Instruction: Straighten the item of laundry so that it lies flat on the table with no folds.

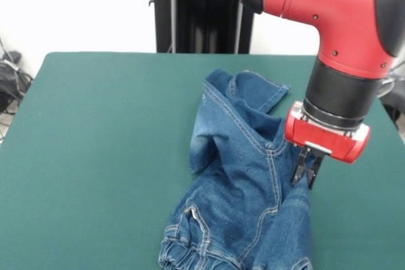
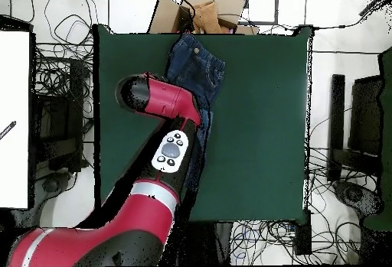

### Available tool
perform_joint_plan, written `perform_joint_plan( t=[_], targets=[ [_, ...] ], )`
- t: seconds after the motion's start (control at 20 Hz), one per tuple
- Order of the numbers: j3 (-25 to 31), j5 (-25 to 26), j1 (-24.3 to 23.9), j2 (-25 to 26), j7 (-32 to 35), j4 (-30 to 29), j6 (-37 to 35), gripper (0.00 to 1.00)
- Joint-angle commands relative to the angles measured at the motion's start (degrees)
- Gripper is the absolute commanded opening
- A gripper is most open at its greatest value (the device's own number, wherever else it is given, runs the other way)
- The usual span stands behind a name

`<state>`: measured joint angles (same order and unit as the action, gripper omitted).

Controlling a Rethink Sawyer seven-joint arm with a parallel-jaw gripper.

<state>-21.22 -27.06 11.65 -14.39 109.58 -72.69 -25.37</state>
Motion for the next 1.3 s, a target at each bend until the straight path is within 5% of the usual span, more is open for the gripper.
perform_joint_plan(
  t=[0.05,1.3],
  targets=[
    [6.05,-0.46,1.03,3.71,11.4,0.47,-4.94,0.0],
    [4.13,-4.97,6.85,4.1,17.41,-0.78,-5.09,0.0]
  ],
)
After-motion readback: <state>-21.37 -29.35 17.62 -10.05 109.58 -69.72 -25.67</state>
